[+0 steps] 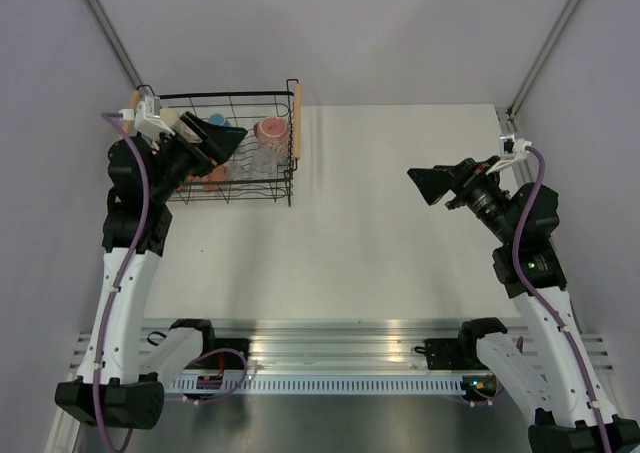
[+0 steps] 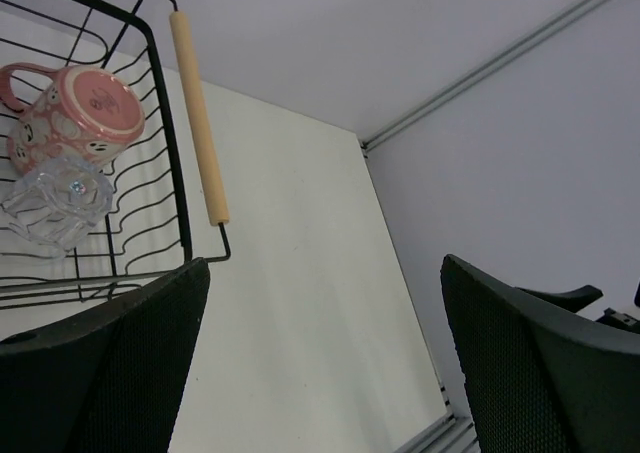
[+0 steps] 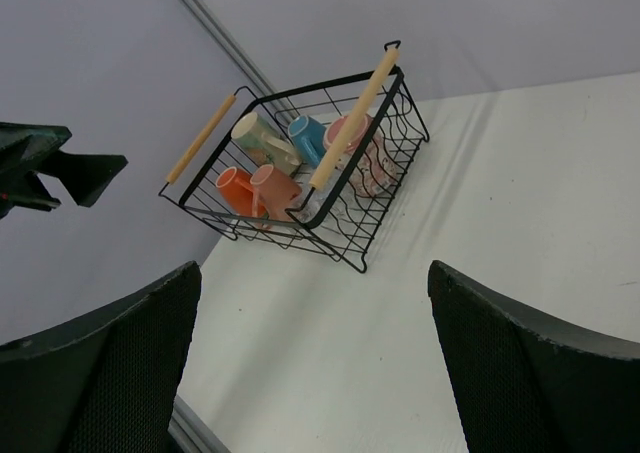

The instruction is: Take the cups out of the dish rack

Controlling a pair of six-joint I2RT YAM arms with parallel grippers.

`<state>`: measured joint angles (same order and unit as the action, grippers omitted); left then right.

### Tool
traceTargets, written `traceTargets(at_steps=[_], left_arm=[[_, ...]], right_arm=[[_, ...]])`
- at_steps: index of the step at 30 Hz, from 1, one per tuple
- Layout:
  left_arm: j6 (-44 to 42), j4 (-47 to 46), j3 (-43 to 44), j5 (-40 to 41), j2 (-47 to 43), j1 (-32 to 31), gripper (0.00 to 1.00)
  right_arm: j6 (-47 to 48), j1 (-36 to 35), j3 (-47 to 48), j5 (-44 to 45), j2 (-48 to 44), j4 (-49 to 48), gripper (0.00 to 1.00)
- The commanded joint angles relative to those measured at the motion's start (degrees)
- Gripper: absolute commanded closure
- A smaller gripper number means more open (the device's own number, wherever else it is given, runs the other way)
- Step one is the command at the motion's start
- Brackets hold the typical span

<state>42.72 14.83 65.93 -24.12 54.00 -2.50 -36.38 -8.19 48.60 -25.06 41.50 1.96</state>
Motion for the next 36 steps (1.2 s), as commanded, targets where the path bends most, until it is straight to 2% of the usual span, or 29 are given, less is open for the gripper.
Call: traceTargets(at_steps=[1, 4, 7, 8, 10, 11, 13, 14, 16, 19, 23, 31, 36], left_arm=[[-1.5, -2.44, 3.5, 5.21, 2.68, -0.13, 0.0], [-3.25, 4.57, 10.69, 12.49, 9.62, -0.13, 0.07], [-4.49, 10.73, 17.19, 27.77, 16.12, -0.05, 0.08], [-5.27, 12.4, 22.09, 34.16, 18.4, -0.05, 0.08], [-8.52, 18.44, 28.69, 38.78, 27.77, -0.05, 0.08], [-9.92, 20.57, 36.04, 41.84, 31.83, -0.05, 0.07], [-12.48, 27.84, 43.81, 43.19, 41.82, 0.3, 0.06], [-14.14, 30.06, 50.46, 43.89, 44.59, 0.57, 0.06], [-16.17, 33.58, 58.3, 44.42, 51.77, 0.66, 0.05], [-18.81, 36.31, 64.91, 43.9, 57.17, 1.36, 0.04], [-21.44, 41.75, 66.79, 43.62, 64.37, 1.8, 0.03], [-23.12, 43.53, 60.9, 47.41, 67.82, 2.41, 0.03], [-24.7, 43.79, 59.4, 43.29, 69.31, 4.44, 0.02]], right_arm=[[0.61, -0.08, -0.96, -0.87, -0.18, 0.41, 0.02], [1.84, -0.16, -2.19, -1.31, -0.8, 1.9, 0.02], [2.98, -0.16, -2.72, -2.44, -0.72, 3.66, 0.02], [3.07, -0.08, -3.16, -2.62, -0.63, 4.02, 0.02], [2.81, -0.16, -3.68, -3.76, -0.36, 4.2, 0.02], [2.63, -0.16, -4.3, -4.2, -0.28, 4.02, 0.02], [2.37, -0.16, -4.91, -4.65, -0.27, 3.58, 0.02], [2.28, -0.16, -5.61, -5.08, -0.45, 3.41, 0.02], [2.37, -0.16, -6.32, -5.26, -0.89, 3.14, 0.02], [3.07, -0.16, -8.34, -5.97, -1.33, 3.4, 0.02], [4.04, -0.16, -10.1, -5.7, -1.51, 4.02, 0.02], [5.44, -0.16, -12.47, -6.14, -0.54, 3.93, 0.02], [5.88, -0.16, -13.27, -6.32, 0.08, 3.41, 0.02]])
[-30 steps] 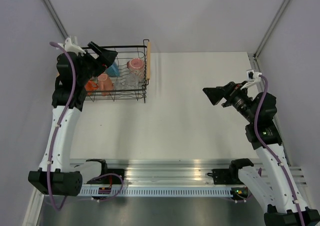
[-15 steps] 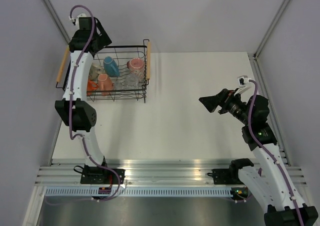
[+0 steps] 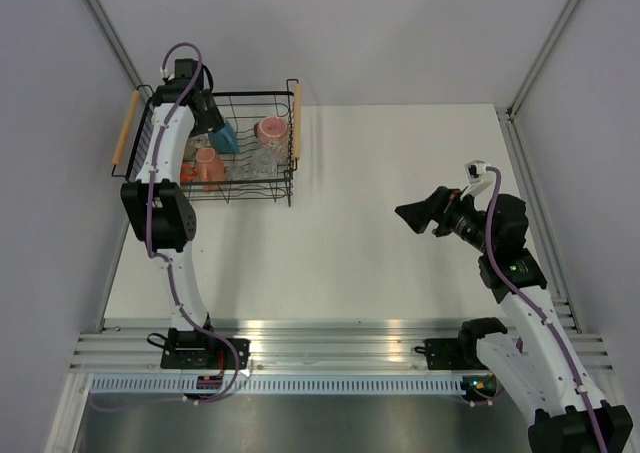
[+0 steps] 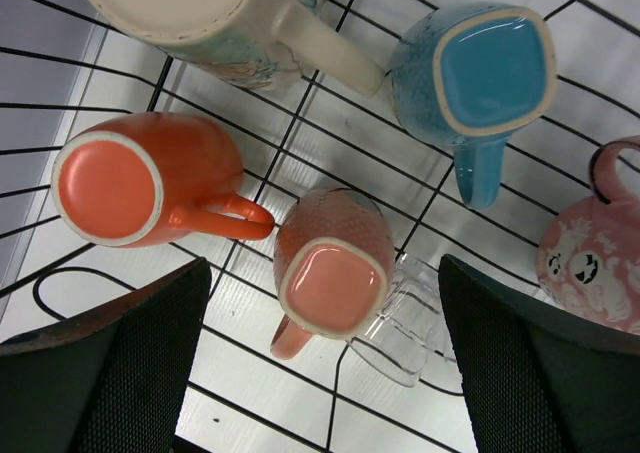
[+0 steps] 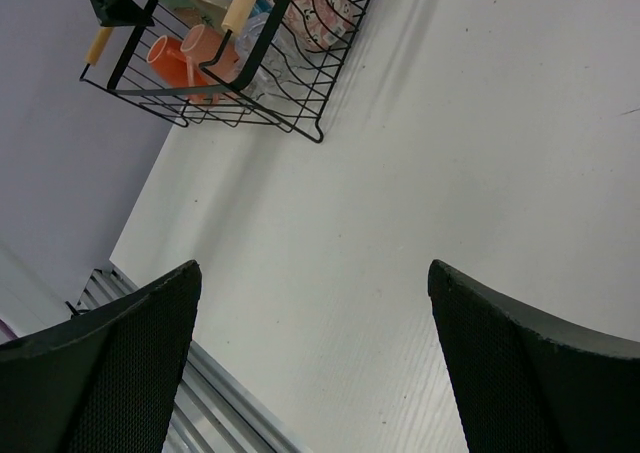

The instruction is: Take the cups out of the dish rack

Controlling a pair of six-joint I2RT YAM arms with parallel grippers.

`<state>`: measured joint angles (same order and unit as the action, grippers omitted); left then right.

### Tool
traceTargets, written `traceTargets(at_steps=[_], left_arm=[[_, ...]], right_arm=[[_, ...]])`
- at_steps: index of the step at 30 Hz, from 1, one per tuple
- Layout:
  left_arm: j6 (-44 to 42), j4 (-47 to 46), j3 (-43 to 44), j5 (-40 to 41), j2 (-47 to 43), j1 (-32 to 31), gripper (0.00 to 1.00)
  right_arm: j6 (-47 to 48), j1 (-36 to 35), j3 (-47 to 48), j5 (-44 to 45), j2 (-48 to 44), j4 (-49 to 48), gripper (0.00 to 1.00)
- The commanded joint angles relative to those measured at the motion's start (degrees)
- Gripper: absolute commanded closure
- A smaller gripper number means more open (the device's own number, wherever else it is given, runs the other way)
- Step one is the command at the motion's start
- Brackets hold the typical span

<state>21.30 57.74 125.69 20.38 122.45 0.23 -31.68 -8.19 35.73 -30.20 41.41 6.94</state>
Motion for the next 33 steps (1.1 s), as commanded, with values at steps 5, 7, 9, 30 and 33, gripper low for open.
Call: traceTargets(at_steps=[5, 7, 9, 30, 33], left_arm=[[-5.03, 0.8, -4.13, -6.49, 2.26, 1.79, 0.02], [-5.56, 0.8, -5.1, -9.9, 2.87, 2.14, 0.02], [-6.09, 0.8, -5.54, -11.5, 4.02, 2.41, 0.02], [-7.85, -0.87, -11.96, -12.74, 3.23, 2.5, 0.16], [-7.59, -0.96, -11.87, -12.56, 2.62, 2.41, 0.32]], right_arm=[[1.36, -0.16, -0.83, -1.18, 1.74, -1.67, 0.02], [1.36, -0.16, -0.92, -1.27, 1.75, -1.75, 0.02], [1.45, -0.25, -1.01, -1.36, 1.75, -1.93, 0.02], [1.62, -0.25, -1.98, -0.57, 1.22, -1.93, 0.02], [1.62, -0.25, -1.98, -0.22, 1.22, -1.75, 0.02]])
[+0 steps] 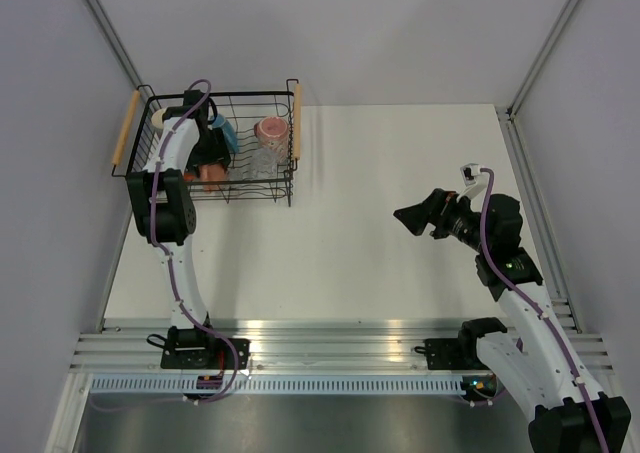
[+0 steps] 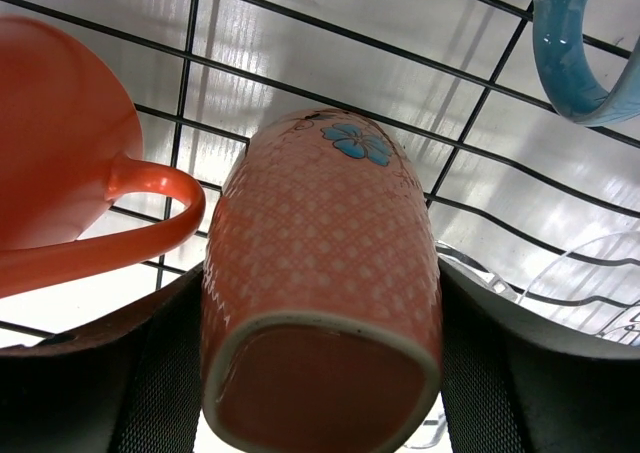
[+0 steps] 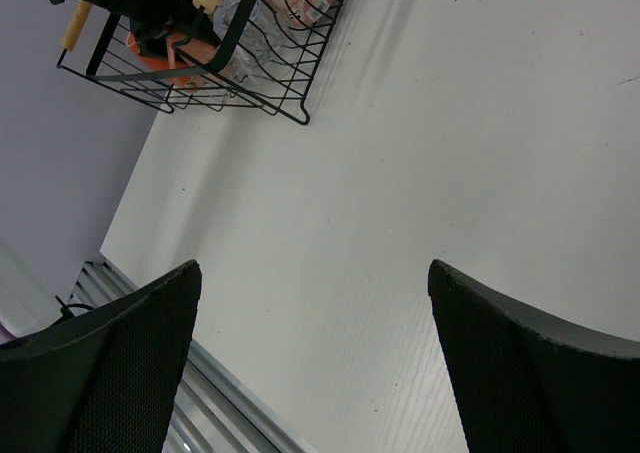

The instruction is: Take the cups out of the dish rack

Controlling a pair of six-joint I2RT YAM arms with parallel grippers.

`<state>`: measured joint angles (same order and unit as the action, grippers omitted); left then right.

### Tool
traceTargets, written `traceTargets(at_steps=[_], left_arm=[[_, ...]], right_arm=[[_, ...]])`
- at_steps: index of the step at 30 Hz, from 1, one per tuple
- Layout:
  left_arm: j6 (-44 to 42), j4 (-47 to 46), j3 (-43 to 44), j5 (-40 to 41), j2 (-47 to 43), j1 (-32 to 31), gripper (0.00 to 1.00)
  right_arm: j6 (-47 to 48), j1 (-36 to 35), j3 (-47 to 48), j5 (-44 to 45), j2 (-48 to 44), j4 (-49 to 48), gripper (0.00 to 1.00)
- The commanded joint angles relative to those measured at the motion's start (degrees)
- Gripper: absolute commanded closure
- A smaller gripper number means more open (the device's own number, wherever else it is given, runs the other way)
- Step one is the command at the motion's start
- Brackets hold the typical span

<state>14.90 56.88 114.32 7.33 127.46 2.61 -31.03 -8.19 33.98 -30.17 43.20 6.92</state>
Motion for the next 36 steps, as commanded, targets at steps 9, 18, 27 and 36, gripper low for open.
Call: traceTargets(at_steps=[9, 18, 27, 36], left_arm=[[0.31, 0.07, 0.55, 0.31, -6.42, -0.15, 0.98], [2.24, 0.51, 4.5, 4.44, -13.63, -4.01, 0.98], [2.42, 1.57, 6.44, 4.53, -21.37, -9.9, 0.98], [4.79, -2.55, 2.41, -12.81, -34.27, -15.7, 0.98]], right_arm=[[0.97, -0.25, -0.31, -0.24, -0.4, -1.65, 0.02], [0.97, -0.25, -0.05, 0.47, -0.05, -1.38, 0.02], [1.05, -0.25, 0.21, 1.43, 0.13, -1.38, 0.02], [-0.08, -0.25, 0.04, 3.45, -0.31, -2.78, 0.02]])
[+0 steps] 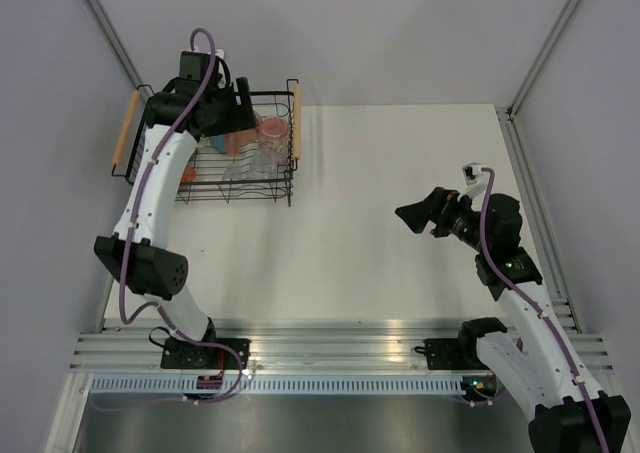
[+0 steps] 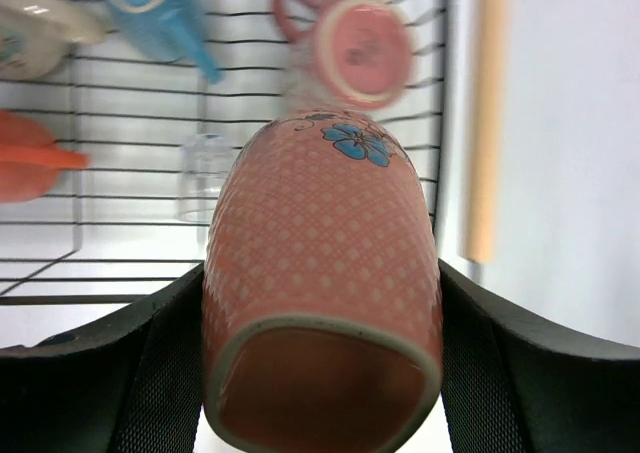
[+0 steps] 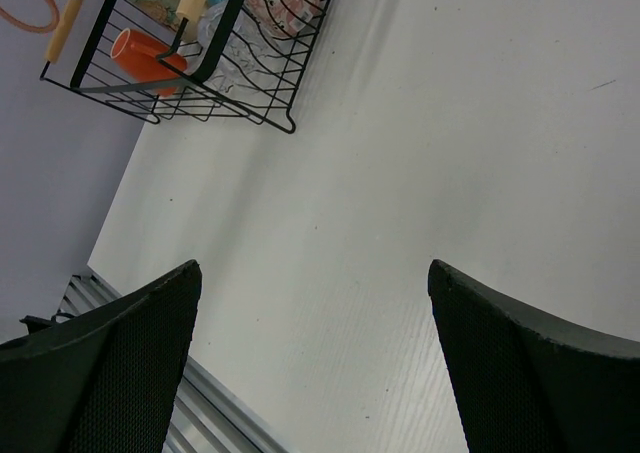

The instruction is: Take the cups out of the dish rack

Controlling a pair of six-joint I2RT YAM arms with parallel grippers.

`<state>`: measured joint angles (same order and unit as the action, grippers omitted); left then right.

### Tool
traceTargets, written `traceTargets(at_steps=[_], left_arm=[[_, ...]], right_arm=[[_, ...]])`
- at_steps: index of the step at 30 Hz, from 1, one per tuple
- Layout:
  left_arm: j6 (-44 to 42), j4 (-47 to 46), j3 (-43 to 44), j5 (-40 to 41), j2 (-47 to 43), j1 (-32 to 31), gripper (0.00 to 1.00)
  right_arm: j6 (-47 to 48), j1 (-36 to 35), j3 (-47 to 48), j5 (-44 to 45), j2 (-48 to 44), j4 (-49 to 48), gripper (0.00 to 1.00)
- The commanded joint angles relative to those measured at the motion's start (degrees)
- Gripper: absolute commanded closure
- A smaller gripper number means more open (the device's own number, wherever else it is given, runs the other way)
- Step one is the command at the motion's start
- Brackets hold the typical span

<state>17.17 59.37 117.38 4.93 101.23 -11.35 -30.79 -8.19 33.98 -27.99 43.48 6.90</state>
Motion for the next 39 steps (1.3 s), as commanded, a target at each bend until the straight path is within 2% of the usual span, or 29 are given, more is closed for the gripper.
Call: traceTargets(at_steps=[1, 4, 7, 9, 10, 14, 17, 19, 20, 22, 26, 29, 39], left_arm=[[2.61, -6.19, -2.4, -12.73, -9.63, -2.52, 0.98], [4.01, -11.89, -10.04, -20.81, -16.29, -5.69, 0.98], [9.71, -21.91, -26.61, -31.71, -24.29, -7.28, 0.98], [15.16, -30.05, -33.33, -37.08, -28.44, -8.85, 0.98], [16.83, -32.19, -39.19, -37.88, -32.2, -9.47, 0.98], [28.14, -44.41, -52.84, -39.99, -39.17, -14.2, 0.98], [35.18, -54.6, -63.04, -39.3, -43.12, -16.76, 0.98], [39.32, -61.53, -70.92, -39.38, -44.27, -17.64, 0.98], [43.43, -69.05, -73.59, -40.08, -44.97, -18.26, 0.98], [47.32, -74.73, -79.99, -39.3, -45.24, -18.96, 0.98], [52.87, -84.49, -85.65, -36.75, -45.24, -20.28, 0.98], [54.98, -90.63, -87.32, -38.32, -43.49, -20.72, 0.98], [58.06, -96.02, -90.57, -39.82, -40.59, -22.39, 0.98]], right_arm=[[-1.11, -0.17, -0.14, 1.18, -0.77, -3.9, 0.02], [-2.52, -0.25, -1.45, -0.83, -3.13, -6.45, 0.02], [-4.88, -0.25, -3.47, -4.25, -5.5, -13.11, 0.02], [-6.38, -0.25, -5.58, -9.7, -6.48, -16.81, 0.02], [-8.31, -0.34, -6.54, -11.63, -7.27, -20.39, 0.02], [-13.66, -0.95, -11.11, -17.96, -9.99, -28.32, 0.02], [-16.23, -3.58, -13.58, -19.12, -12.1, -33.61, 0.02], [-16.5, -7.43, -14.37, -18.68, -12.63, -34.66, 0.02], [-16.5, -8.85, -15.07, -18.42, -12.55, -35.19, 0.02], [-16.59, -13.77, -15.95, -16.75, -11.76, -37.03, 0.04], [-15.1, -20.28, -16.49, -13.68, -9.39, -38.19, 0.1], [-12.73, -23.27, -16.31, -11.57, -6.67, -37.13, 0.11], [-4.38, -30.31, -13.06, -2.43, 1.95, -32.82, 0.11]])
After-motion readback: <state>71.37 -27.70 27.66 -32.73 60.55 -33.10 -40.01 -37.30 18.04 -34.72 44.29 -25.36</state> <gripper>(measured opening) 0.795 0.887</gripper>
